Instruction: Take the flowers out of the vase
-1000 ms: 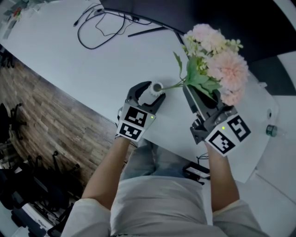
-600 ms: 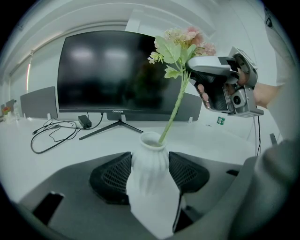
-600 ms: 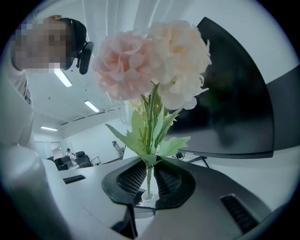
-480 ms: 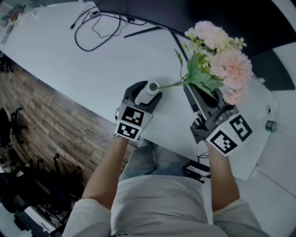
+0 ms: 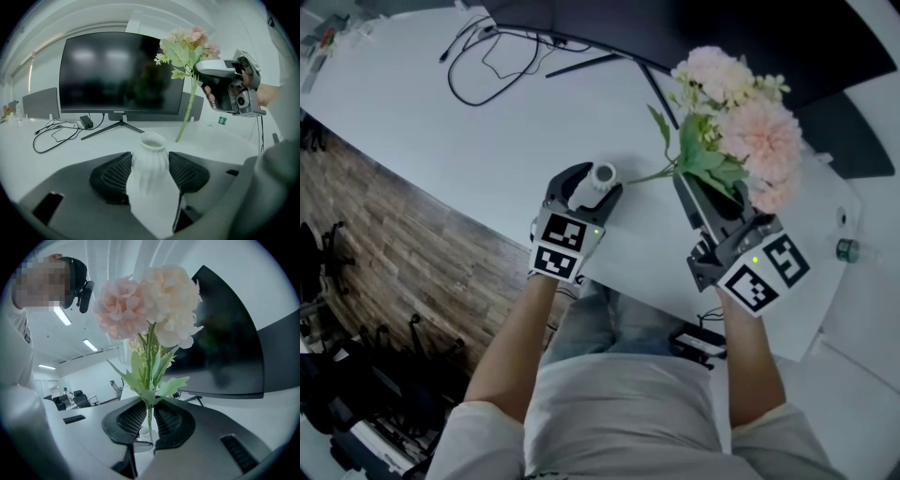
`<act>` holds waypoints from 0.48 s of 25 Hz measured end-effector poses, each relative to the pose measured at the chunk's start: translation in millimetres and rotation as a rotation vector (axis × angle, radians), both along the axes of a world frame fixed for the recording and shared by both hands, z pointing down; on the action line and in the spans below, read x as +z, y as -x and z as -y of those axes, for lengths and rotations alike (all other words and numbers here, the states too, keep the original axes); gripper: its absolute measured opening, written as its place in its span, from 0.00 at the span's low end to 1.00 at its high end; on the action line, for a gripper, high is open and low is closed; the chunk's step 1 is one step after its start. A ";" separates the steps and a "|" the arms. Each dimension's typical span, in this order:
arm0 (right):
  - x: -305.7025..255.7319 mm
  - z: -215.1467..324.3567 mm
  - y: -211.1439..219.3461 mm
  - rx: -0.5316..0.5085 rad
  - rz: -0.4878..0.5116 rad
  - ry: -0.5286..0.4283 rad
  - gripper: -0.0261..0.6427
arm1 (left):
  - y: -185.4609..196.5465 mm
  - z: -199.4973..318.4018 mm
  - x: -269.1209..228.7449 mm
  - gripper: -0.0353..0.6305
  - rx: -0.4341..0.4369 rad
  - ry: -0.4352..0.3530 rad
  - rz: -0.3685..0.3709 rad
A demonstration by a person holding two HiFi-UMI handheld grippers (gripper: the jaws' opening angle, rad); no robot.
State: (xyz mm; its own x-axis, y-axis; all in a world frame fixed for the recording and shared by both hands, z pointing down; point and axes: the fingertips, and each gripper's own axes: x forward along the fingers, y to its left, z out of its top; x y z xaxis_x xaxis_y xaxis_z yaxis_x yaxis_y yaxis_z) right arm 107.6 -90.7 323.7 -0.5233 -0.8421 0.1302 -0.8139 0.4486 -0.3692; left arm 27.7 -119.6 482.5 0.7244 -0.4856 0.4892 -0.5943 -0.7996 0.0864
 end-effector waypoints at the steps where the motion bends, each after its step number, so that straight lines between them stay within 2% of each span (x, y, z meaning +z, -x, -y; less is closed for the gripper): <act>1: 2.6 -0.1 -1.0 0.001 0.000 0.004 0.14 | 0.3 1.2 1.2 0.44 -0.001 -0.002 0.003; 12: 14.8 -1.2 -5.8 0.000 -0.012 0.028 0.14 | 5.9 4.8 -4.3 0.47 0.006 -0.037 -0.007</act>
